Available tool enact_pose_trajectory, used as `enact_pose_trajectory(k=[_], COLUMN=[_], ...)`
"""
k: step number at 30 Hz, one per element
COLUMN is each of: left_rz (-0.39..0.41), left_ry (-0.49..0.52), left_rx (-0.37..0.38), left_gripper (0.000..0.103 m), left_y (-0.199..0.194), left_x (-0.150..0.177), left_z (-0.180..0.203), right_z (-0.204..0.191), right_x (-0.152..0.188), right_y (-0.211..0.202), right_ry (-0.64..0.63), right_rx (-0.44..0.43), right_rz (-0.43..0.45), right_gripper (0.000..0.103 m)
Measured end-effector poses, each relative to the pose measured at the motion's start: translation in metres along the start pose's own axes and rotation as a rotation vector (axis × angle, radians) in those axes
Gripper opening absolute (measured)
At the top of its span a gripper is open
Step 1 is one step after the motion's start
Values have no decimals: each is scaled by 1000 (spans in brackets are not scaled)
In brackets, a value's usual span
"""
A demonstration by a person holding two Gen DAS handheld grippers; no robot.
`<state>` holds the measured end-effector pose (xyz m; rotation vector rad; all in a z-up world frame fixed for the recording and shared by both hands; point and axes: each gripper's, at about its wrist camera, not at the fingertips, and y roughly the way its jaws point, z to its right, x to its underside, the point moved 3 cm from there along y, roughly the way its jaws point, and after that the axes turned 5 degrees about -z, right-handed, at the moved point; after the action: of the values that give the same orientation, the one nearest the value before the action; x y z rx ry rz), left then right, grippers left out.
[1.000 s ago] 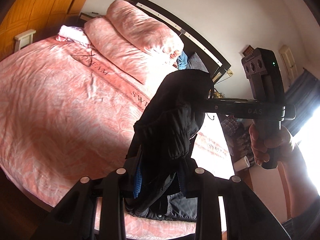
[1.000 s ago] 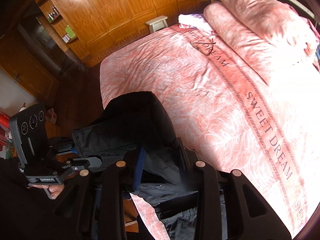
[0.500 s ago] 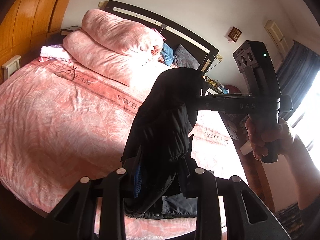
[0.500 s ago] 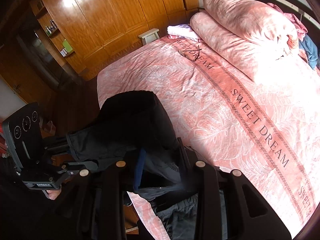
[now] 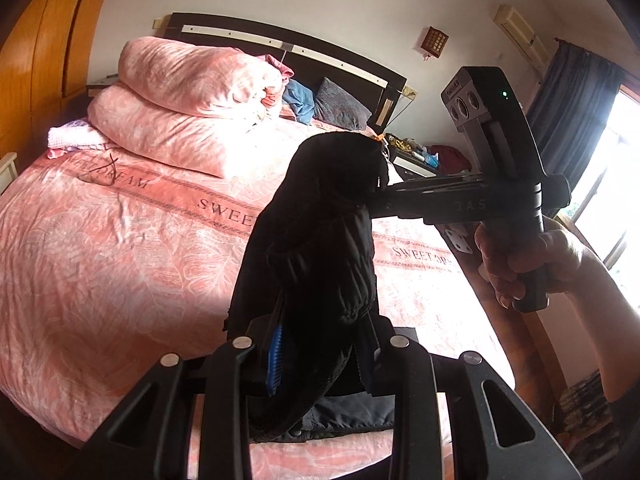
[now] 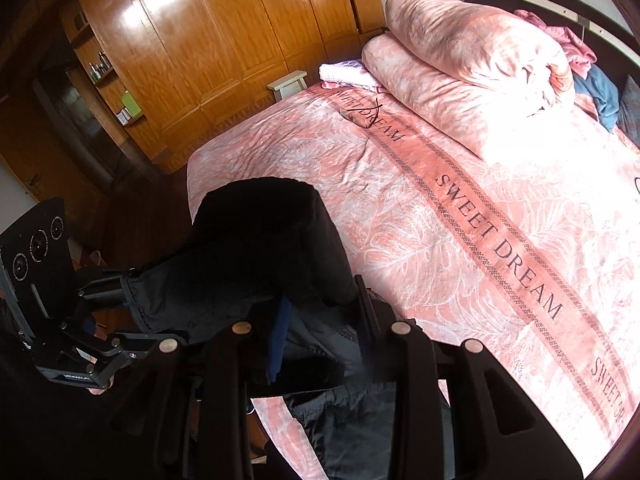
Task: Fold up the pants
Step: 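Lift the folded pants with both tools and hold them above the bed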
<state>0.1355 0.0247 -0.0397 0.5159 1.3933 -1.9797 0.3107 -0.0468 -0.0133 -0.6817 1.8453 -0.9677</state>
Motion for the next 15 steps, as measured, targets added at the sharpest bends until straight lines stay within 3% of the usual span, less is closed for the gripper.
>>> enact_pose_trajectory(k=[15], left_rz=[-39], left_ry=[94], left_rx=[19], left_gripper=[29], left_y=[22], left_x=[5], left_z=[49], right_z=[26], right_x=[34], right_y=[-20], right_ry=[40], right_rx=[15], right_rz=[24], right_gripper=[29])
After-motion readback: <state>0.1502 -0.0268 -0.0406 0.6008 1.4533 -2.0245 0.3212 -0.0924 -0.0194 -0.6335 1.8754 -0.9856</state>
